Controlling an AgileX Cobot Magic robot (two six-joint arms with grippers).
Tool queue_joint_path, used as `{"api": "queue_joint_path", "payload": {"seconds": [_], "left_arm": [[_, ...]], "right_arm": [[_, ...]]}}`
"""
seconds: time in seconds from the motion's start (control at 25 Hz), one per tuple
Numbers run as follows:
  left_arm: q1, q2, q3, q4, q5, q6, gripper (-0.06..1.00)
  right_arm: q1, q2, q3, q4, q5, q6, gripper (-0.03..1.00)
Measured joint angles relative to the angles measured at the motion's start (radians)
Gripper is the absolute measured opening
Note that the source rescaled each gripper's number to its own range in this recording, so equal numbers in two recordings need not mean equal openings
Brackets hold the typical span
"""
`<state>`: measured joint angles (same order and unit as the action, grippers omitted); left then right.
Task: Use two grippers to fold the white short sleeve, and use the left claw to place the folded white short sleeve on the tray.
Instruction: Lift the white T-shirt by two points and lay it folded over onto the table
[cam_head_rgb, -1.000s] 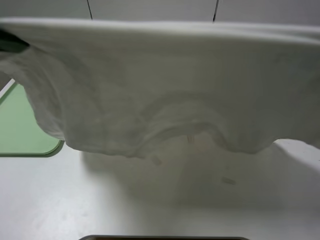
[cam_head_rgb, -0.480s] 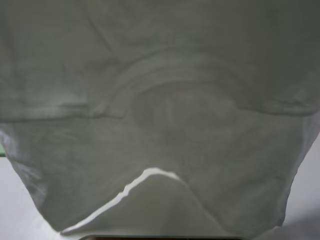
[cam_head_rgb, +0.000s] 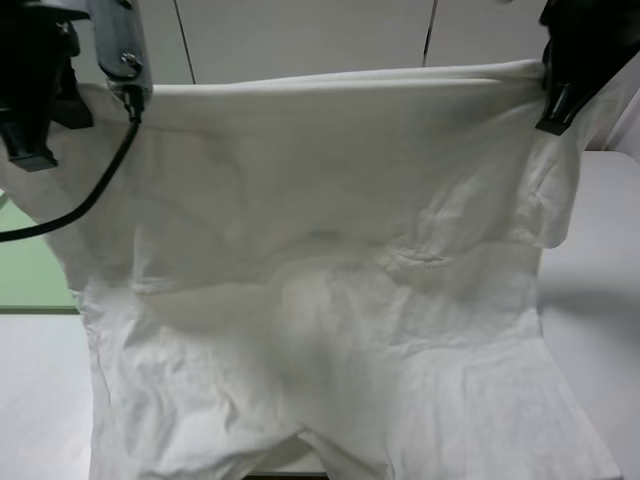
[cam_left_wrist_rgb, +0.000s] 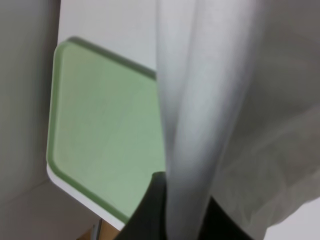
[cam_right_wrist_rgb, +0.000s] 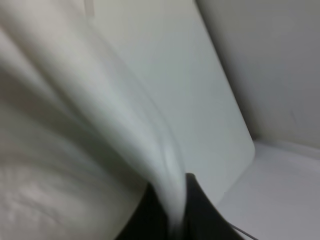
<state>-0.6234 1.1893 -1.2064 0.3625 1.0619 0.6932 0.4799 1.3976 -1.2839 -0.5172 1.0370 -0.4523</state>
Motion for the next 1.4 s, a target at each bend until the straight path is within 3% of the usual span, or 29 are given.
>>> {"api": "queue_joint_path", "payload": {"seconds": [0.12, 0.16, 0.4, 0.68, 0.8, 0.92, 1.0, 1.12, 1.16, 1.24, 1.4], "left_arm": [[0.078, 0.201, 0.015, 0.075, -0.129, -0.102, 0.0], [0.082, 0.216, 0.015, 0.081, -0.136, -0.107, 0.0], [0.102, 0.325, 0.015, 0.206, -0.258, -0.133, 0.0], [0.104, 0.329, 0.026, 0.265, -0.328, -0.225, 0.0], [0.079, 0.329, 0.105, 0.388, -0.338, -0.272, 0.0], [0.041, 0.329, 0.193, 0.54, -0.363, -0.387, 0.0], [0.03, 0.329, 0.208, 0.57, -0.367, -0.422, 0.0], [-0.002, 0.329, 0.271, 0.704, -0.381, -0.538, 0.0], [-0.002, 0.329, 0.271, 0.704, -0.381, -0.538, 0.0], [-0.035, 0.329, 0.32, 0.804, -0.397, -0.657, 0.0], [-0.068, 0.329, 0.419, 0.845, -0.418, -0.705, 0.0]], "right_arm": [[0.0, 0.099, 0.0, -0.076, -0.016, 0.068, 0.0], [0.0, 0.153, 0.0, -0.138, -0.032, 0.118, 0.0], [0.0, 0.243, 0.0, -0.265, -0.093, 0.226, 0.0], [0.0, 0.243, 0.0, -0.289, -0.098, 0.224, 0.0], [0.0, 0.243, 0.0, -0.22, -0.1, 0.164, 0.0], [0.0, 0.243, 0.002, -0.194, -0.103, 0.139, 0.0], [0.0, 0.24, 0.033, -0.2, -0.119, 0.131, 0.0], [0.0, 0.24, 0.136, -0.277, -0.162, 0.143, 0.0], [0.0, 0.24, 0.168, -0.306, -0.176, 0.158, 0.0], [0.0, 0.24, 0.231, -0.365, -0.21, 0.194, 0.0], [0.0, 0.24, 0.348, -0.457, -0.279, 0.249, 0.0]]}}
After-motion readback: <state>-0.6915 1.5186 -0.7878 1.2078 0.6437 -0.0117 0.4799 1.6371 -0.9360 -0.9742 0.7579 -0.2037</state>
